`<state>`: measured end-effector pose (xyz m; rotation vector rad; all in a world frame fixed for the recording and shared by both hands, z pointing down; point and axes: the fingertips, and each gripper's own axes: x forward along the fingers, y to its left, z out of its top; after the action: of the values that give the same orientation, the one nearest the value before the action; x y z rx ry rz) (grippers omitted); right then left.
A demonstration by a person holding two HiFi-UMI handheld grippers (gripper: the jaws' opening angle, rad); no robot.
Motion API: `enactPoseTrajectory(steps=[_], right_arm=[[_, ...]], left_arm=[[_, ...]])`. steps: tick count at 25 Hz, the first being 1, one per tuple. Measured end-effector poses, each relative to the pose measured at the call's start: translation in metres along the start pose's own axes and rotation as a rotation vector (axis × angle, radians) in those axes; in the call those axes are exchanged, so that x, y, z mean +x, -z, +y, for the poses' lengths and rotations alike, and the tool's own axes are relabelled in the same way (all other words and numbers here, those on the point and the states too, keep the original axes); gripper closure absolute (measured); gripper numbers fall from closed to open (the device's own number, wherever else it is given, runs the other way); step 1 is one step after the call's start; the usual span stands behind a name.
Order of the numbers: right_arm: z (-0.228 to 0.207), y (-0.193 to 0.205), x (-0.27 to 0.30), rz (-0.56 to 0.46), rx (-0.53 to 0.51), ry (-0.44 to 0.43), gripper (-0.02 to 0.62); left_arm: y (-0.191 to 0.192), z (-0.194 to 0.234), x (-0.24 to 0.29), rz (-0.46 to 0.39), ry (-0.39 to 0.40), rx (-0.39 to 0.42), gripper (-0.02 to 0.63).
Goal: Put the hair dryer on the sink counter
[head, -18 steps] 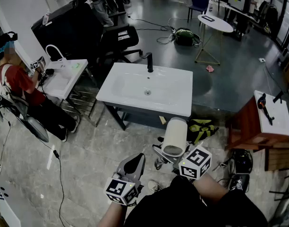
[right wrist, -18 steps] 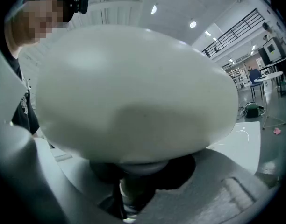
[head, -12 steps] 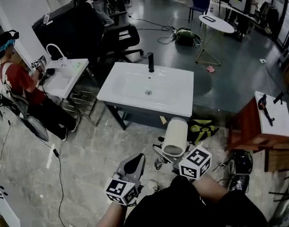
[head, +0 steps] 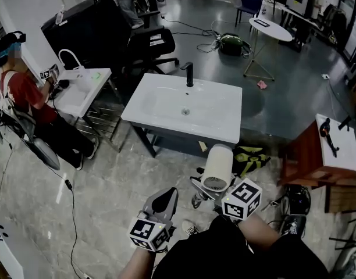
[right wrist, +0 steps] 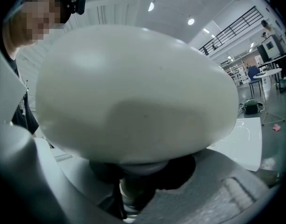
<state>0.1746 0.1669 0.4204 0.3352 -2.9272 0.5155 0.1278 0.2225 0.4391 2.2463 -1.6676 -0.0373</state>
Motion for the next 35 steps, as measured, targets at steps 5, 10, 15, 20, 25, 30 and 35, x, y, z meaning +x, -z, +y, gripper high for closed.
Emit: enactPoseTrajectory(steps=[5,10,15,20,25,30,35], right_arm=[[0.001,0.0,0.005,0.004,0.0,-0.003,0.449],[0.003,0.001,0.011,0.008,0.003,-0.006,0.449],[0.004,0.001,0.015,0.009,0.001,-0.009,0.449],[0.007,-0.002,0.018,0.012,0.0,-0.011,0.449],[0.011,-0.005,0.023,0.01,-0.001,-0.017,0.449],[0.011,-0.006,0.027,0.014,0.001,-0.021,0.449],[0.0,-0.007,0.032,0.02,0.013,-0.025,0.449]], left_arm=[[-0.001,0.004,-0.002,0.001,-0.004,-0.011,0.603],[-0.001,0.009,-0.005,-0.004,-0.011,-0.011,0.603],[-0.002,0.014,-0.008,-0.008,-0.016,-0.017,0.603],[-0.004,0.014,-0.011,-0.009,-0.017,-0.021,0.603],[-0.008,0.022,-0.017,-0.026,-0.031,-0.009,0.603],[-0.006,0.023,-0.02,-0.014,-0.032,-0.017,0.603],[-0.007,0.031,-0.013,-0.019,-0.049,-0.012,0.603]])
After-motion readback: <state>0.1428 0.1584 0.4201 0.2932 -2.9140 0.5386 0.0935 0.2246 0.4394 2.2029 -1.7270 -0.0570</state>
